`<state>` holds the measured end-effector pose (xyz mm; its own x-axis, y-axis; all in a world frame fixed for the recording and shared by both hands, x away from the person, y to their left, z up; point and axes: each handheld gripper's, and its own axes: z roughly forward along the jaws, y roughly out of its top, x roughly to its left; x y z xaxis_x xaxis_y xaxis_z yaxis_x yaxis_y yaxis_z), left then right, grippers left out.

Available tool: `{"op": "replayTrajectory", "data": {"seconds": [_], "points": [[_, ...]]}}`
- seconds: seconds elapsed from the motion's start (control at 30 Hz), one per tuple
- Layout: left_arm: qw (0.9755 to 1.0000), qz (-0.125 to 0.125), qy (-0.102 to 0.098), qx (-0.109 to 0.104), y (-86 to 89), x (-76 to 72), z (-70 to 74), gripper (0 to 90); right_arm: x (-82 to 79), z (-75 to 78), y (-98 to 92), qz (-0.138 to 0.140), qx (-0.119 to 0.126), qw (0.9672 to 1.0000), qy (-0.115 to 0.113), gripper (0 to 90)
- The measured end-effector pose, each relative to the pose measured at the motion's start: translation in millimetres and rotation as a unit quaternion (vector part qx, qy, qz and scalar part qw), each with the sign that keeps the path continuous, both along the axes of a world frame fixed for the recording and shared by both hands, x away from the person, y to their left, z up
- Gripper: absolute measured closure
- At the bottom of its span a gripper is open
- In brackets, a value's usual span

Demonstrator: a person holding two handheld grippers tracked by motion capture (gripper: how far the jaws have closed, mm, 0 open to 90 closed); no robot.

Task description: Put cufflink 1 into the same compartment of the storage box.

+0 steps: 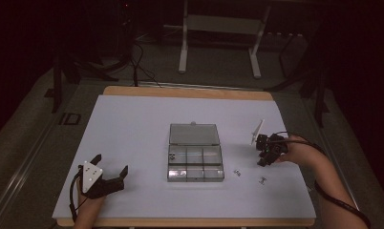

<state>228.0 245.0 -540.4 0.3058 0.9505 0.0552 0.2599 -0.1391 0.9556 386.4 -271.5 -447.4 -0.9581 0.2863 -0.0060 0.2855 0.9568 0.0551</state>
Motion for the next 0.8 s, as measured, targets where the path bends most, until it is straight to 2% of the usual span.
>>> {"op": "replayTrajectory", "data": {"seconds": [0.1,0.23,0.33,0.37,0.53,0.57,0.8], "points": [[1.0000,0.000,-0.001,0.000,-0.1,-0.2,0.0,0.9,-5.3,7.3,11.7,0.017,0.011,0.9998,-0.005,65.0],[1.0000,0.000,0.000,-0.001,0.0,-0.1,0.0,0.9,-10.1,13.8,28.7,0.042,0.013,0.9990,-0.008,65.0],[1.0000,-0.001,-0.001,0.000,-0.1,-0.4,0.0,0.9,-10.7,14.7,31.7,0.045,0.013,0.9989,-0.008,65.0],[1.0000,-0.001,-0.001,0.000,-0.1,-0.4,0.0,0.9,-12.3,20.0,46.2,0.061,0.013,0.9980,-0.012,65.0],[1.0000,-0.001,-0.001,-0.001,0.0,-0.4,0.0,0.9,-12.9,25.8,61.5,0.076,0.020,0.9967,-0.017,65.0],[1.0000,-0.001,-0.001,-0.001,0.0,-0.4,0.0,0.9,-13.5,27.9,69.7,0.084,0.021,0.9961,-0.016,65.0],[1.0000,-0.002,-0.001,-0.001,0.1,-0.5,0.0,0.9,-14.3,30.0,94.5,0.109,0.026,0.9936,-0.019,65.0]]}}
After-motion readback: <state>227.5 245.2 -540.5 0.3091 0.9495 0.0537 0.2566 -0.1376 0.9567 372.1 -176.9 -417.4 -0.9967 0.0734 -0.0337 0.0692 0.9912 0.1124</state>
